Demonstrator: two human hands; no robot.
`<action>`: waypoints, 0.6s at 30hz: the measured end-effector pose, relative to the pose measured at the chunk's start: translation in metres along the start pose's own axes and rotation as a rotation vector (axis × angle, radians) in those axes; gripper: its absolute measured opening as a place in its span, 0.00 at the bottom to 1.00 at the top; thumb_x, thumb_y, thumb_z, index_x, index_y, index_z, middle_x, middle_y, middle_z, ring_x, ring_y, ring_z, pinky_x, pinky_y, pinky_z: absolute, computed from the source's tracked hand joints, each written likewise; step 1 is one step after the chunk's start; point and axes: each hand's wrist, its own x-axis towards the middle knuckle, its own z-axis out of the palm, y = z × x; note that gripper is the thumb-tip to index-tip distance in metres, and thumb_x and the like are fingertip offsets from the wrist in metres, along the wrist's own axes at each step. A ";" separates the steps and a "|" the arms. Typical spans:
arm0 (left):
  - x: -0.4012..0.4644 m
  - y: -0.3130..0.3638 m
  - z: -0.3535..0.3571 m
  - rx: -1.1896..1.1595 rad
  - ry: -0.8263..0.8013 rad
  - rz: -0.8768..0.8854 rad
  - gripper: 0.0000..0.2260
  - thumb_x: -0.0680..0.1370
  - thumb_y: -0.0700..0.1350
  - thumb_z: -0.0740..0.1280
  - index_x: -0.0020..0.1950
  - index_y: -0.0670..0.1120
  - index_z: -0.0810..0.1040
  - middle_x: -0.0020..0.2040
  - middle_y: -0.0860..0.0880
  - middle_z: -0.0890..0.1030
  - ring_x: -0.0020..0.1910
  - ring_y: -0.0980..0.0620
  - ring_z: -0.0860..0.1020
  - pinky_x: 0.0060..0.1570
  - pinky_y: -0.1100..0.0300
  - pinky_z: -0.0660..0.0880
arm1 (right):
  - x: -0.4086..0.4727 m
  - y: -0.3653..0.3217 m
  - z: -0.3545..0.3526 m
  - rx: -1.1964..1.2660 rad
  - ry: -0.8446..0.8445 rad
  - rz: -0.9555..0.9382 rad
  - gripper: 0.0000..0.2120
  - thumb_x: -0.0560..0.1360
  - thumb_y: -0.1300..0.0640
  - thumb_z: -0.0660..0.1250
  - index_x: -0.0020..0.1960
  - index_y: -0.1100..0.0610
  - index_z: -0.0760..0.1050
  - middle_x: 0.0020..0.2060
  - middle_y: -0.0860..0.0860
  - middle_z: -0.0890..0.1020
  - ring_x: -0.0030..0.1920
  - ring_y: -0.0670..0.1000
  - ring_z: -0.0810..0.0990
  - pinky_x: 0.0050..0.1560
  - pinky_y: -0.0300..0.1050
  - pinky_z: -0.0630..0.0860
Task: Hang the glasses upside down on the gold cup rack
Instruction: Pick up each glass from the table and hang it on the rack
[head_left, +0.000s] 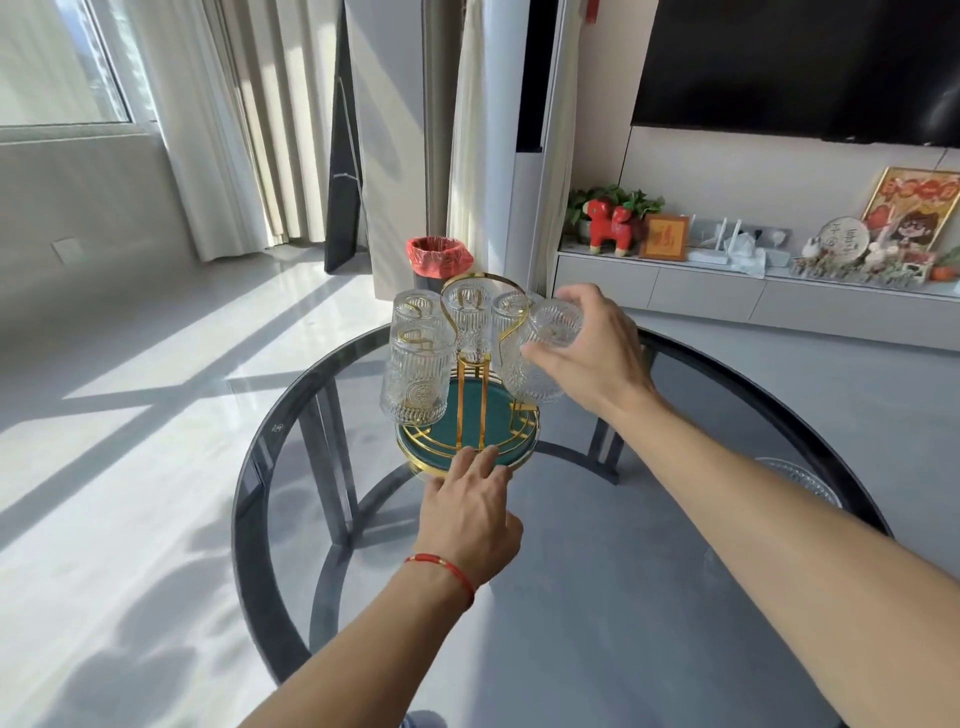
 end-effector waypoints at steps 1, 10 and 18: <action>0.000 0.000 0.000 -0.001 0.000 0.000 0.21 0.77 0.48 0.65 0.70 0.47 0.75 0.78 0.49 0.67 0.77 0.47 0.61 0.66 0.46 0.71 | 0.002 0.000 0.003 -0.021 -0.014 0.006 0.33 0.69 0.48 0.78 0.71 0.54 0.72 0.67 0.54 0.78 0.69 0.56 0.73 0.62 0.43 0.67; -0.001 0.003 -0.001 0.009 0.044 -0.008 0.15 0.77 0.47 0.64 0.62 0.47 0.81 0.75 0.47 0.72 0.73 0.45 0.65 0.61 0.46 0.73 | 0.000 0.004 0.021 -0.134 -0.134 -0.024 0.33 0.71 0.47 0.75 0.74 0.53 0.72 0.67 0.56 0.75 0.68 0.60 0.70 0.64 0.49 0.68; 0.000 0.007 -0.003 -0.078 0.148 0.017 0.13 0.77 0.44 0.65 0.59 0.47 0.83 0.66 0.48 0.79 0.66 0.46 0.72 0.55 0.50 0.75 | -0.016 0.003 0.011 -0.133 -0.191 -0.091 0.36 0.77 0.49 0.73 0.78 0.57 0.60 0.70 0.58 0.67 0.70 0.56 0.69 0.69 0.45 0.66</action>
